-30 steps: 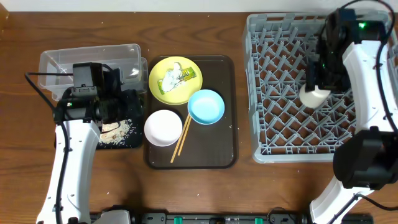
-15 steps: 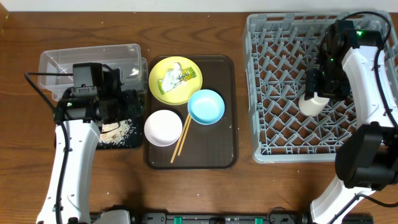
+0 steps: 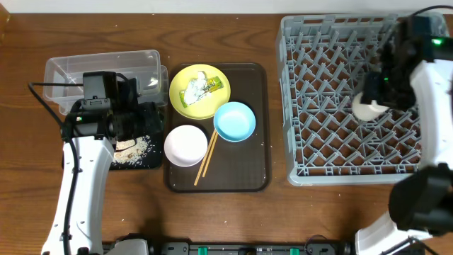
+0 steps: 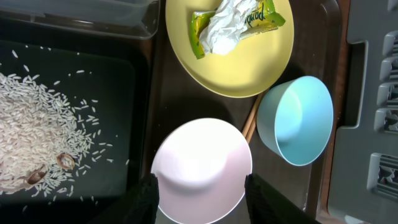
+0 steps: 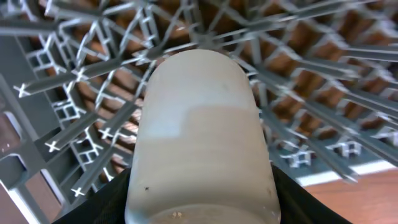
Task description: Sort waste into correct bins and load items into the dishwasher rack
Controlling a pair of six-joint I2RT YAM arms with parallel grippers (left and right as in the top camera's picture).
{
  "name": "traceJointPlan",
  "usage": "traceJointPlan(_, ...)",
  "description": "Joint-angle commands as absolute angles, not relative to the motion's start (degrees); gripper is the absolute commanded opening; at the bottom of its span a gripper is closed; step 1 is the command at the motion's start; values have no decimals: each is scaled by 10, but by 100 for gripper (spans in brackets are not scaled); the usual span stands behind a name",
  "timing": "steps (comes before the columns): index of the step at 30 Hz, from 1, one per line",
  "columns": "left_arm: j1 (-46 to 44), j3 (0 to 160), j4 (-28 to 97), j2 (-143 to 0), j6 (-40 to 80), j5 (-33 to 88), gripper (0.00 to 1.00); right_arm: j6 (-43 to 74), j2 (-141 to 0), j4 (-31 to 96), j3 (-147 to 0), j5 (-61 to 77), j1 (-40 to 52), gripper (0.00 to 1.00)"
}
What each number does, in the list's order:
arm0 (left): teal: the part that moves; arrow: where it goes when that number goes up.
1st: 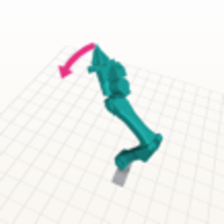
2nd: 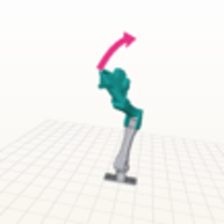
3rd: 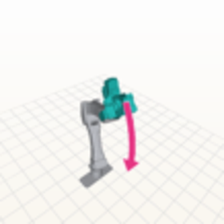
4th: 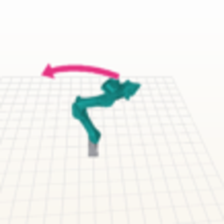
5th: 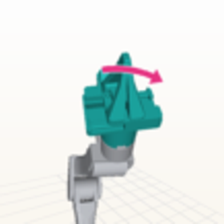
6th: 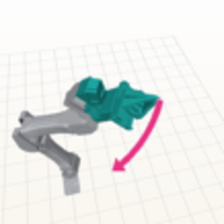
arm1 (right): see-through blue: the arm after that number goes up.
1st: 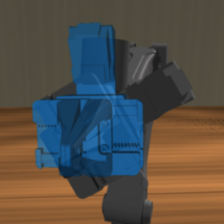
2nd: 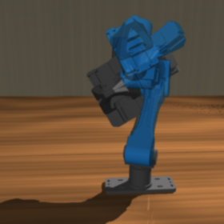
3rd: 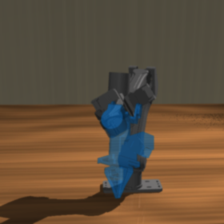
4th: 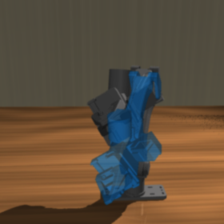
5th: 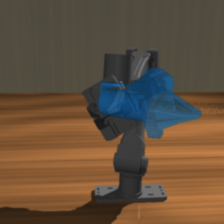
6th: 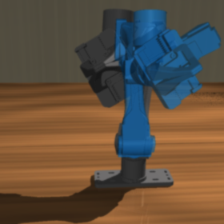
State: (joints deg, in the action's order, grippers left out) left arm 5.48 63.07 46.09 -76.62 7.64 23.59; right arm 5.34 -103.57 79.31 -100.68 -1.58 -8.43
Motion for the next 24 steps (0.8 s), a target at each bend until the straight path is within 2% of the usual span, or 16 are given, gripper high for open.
traceJointPlan(1,57,635,462,-760,71,232,48,46,-1031,793,-1012,-31,-102,1)
traceJointPlan(12,57,635,463,-760,71,232,48,46,-1046,733,-915,-10,-101,1)
traceJointPlan(15,57,635,463,-760,71,232,48,46,-1046,710,-885,-10,-101,5)
traceJointPlan(17,57,635,463,-760,71,232,49,46,-1046,703,-875,-10,-101,24)
traceJointPlan(18,57,635,463,-760,71,232,52,46,-1046,702,-874,-10,-101,31)
traceJointPlan(19,57,635,463,-760,71,232,54,47,-1046,702,-875,-10,-101,45)
traceJointPlan(20,57,635,463,-760,71,232,56,46,-1046,702,-877,-8,-101,66)
traceJointPlan(21,57,635,463,-760,71,232,58,47,-1046,703,-880,-4,-101,99)
traceJointPlan(24,57,635,463,-760,71,232,61,45,-1045,708,-886,17,-101,99)
